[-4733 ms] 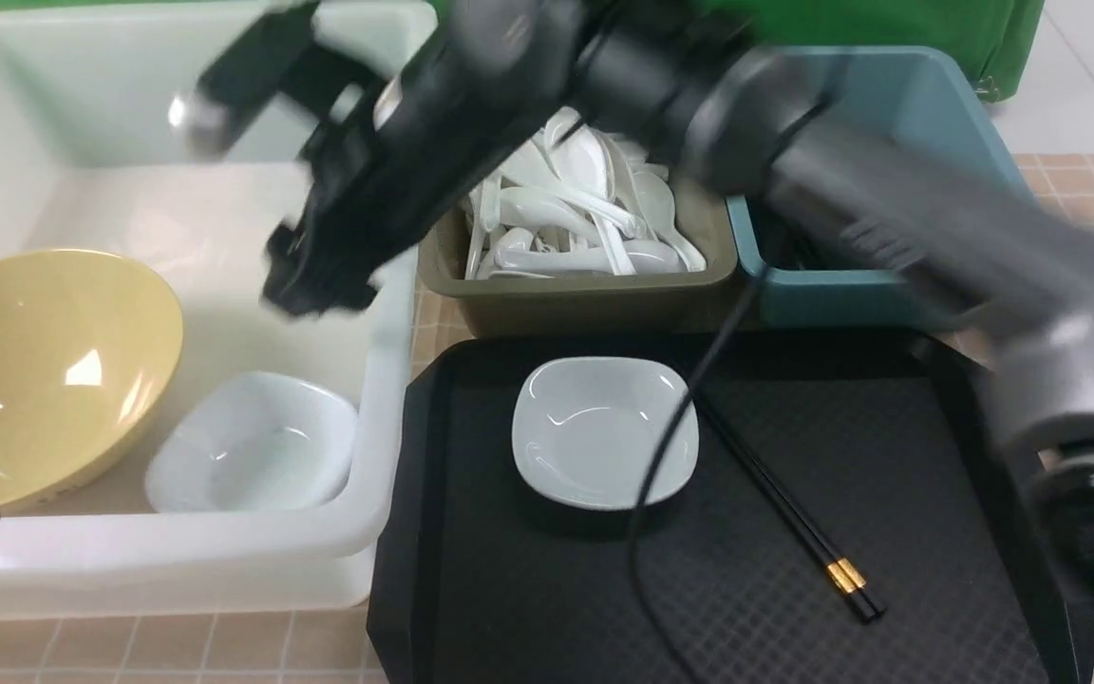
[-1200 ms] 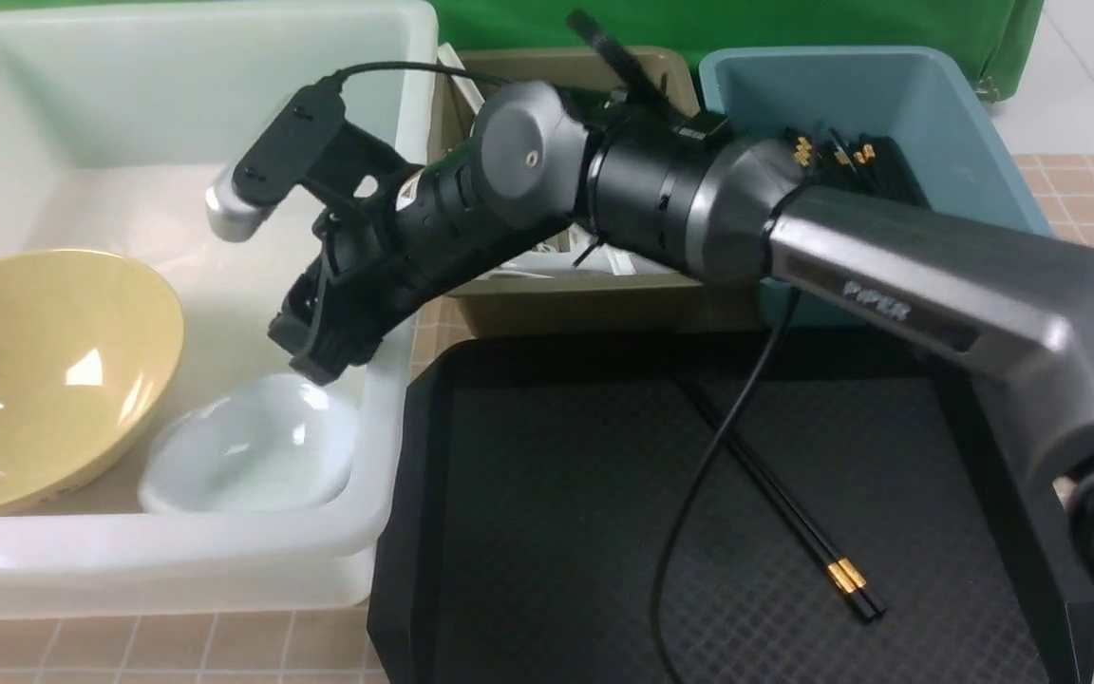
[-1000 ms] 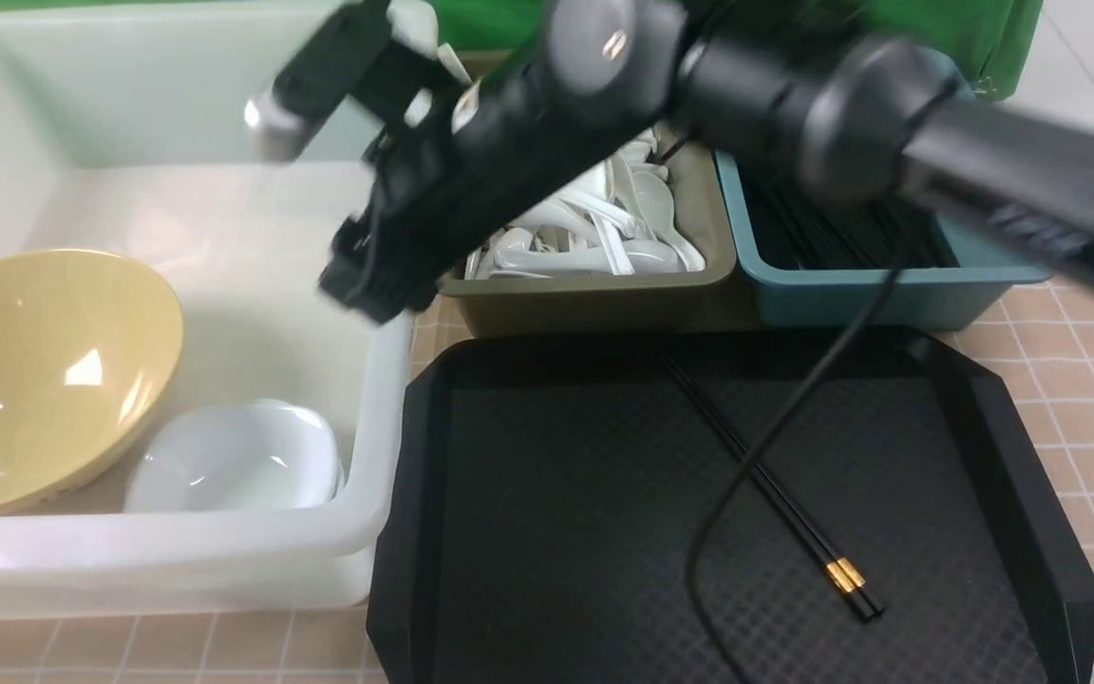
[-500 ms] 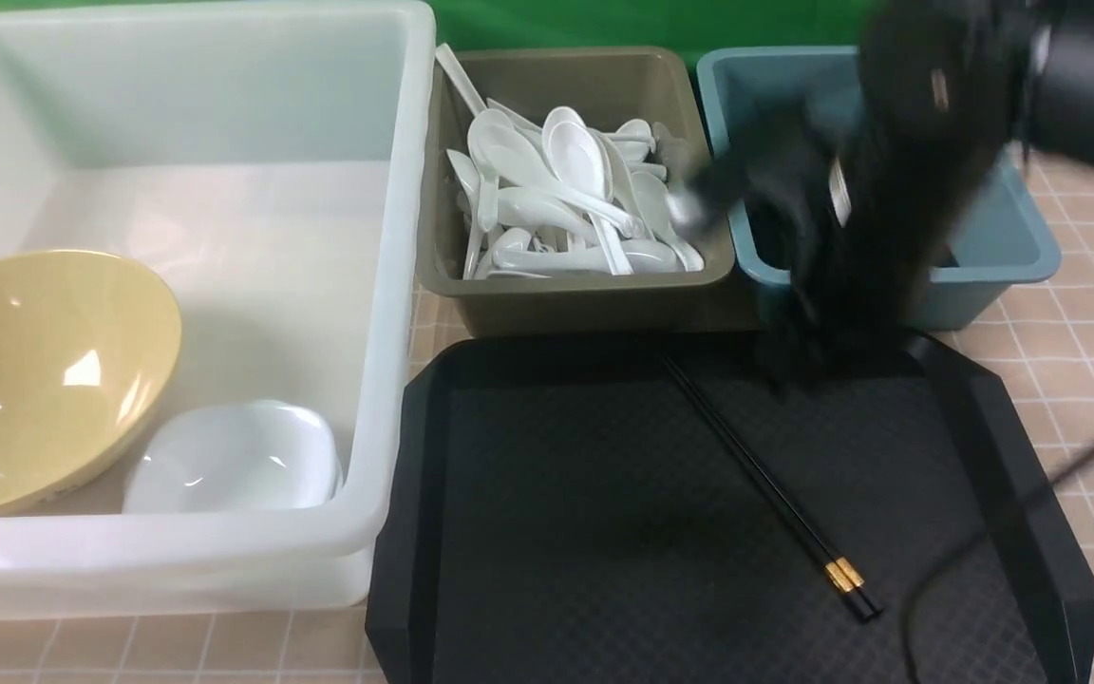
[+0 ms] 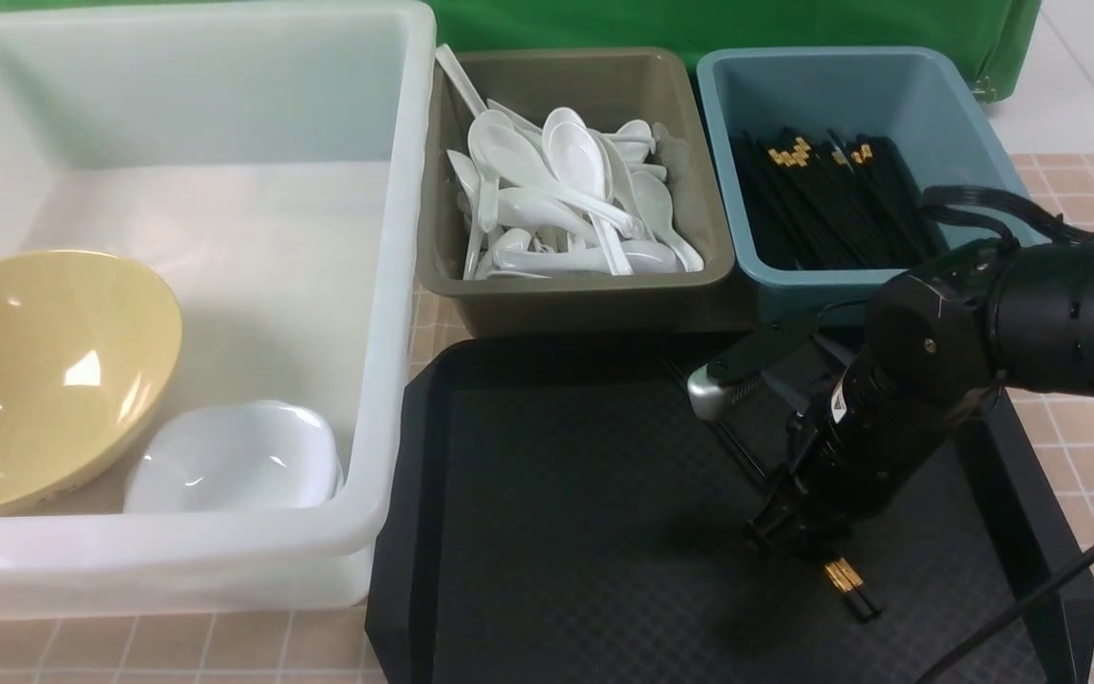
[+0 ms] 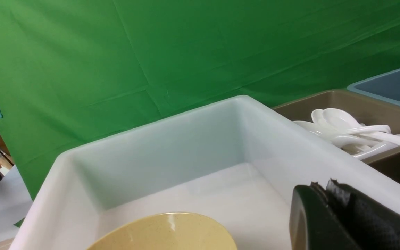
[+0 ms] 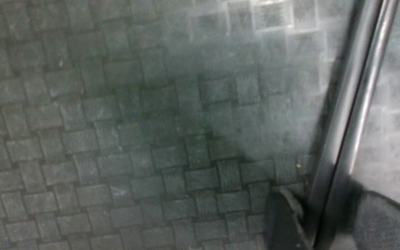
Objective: On brown table put chopsticks spoon bowls plates into blue grey white boxes.
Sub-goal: 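Grasp the chopsticks with the right gripper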
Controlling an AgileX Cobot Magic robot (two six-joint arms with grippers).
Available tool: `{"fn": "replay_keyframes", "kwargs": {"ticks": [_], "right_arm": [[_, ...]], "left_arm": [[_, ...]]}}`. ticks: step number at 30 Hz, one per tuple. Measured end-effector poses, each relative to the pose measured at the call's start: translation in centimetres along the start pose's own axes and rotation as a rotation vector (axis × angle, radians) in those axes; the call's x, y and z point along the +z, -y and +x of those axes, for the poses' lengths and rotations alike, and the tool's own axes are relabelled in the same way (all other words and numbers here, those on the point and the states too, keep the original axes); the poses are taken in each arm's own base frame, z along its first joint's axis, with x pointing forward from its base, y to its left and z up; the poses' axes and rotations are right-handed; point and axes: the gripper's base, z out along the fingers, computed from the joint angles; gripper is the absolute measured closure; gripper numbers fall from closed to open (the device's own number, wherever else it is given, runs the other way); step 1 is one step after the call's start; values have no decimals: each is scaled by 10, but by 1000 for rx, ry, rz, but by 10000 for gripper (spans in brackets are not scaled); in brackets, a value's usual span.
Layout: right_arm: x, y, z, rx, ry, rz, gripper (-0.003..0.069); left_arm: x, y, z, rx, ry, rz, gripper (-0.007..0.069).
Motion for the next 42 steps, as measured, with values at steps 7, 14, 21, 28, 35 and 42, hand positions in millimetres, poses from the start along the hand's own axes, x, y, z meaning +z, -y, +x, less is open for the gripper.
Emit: {"fn": "replay_keyframes", "kwargs": {"ticks": [7,14,21,28,35,42], "right_arm": [[-2,-1,-2,1,8,-4,503],[-21,-1,2,-16,54,1,502],[-63,-2,6,-18,161,12,502],[-71,-3,7,-18,182,11,502],[-71,-5,3,15,227,-18,502],[-72,-6,1,24,244,-24,503]], "left_arm": [[0,0,0,0,0,0,620],[0,0,0,0,-3,0,620],[0,0,0,0,-3,0,620],[0,0,0,13,-3,-4,620],[0,-1,0,22,-4,-7,620],[0,-1,0,22,-4,-7,620]]}}
